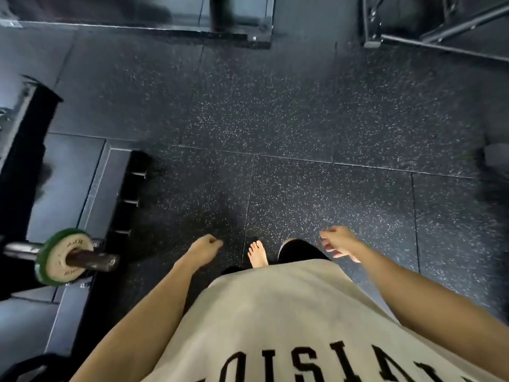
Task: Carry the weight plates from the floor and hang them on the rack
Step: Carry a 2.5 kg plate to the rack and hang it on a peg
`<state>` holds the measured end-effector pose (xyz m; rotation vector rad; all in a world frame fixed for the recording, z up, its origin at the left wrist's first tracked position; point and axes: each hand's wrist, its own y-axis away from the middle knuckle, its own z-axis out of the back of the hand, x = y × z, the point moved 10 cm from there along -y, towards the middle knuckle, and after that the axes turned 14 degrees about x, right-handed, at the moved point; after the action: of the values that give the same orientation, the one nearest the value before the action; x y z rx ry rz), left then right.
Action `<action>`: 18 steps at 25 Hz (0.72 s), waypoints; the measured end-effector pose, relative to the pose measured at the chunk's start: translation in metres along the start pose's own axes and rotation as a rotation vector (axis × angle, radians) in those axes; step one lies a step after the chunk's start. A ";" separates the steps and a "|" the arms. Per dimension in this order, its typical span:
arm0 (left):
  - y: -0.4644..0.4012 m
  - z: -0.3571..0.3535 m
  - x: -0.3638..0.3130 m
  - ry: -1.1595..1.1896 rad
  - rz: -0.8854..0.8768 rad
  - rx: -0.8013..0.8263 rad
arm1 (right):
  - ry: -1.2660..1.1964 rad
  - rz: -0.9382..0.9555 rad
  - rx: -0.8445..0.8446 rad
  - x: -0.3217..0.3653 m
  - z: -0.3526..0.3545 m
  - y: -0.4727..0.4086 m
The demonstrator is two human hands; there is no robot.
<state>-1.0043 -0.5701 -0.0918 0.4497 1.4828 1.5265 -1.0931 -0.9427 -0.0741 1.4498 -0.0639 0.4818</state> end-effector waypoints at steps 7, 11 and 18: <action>-0.076 0.125 -0.131 0.088 -0.028 -0.028 | 0.029 -0.020 0.004 0.149 0.079 -0.087; -0.106 0.189 -0.162 0.147 0.046 -0.096 | 0.157 -0.020 0.041 0.256 0.123 -0.133; -0.110 0.284 -0.174 0.479 0.173 -0.236 | 0.430 0.001 0.128 0.476 0.157 -0.212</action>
<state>-0.6545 -0.5621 -0.0769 0.0712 1.6208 2.0197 -0.5502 -0.9713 -0.0948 1.4419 0.3143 0.8001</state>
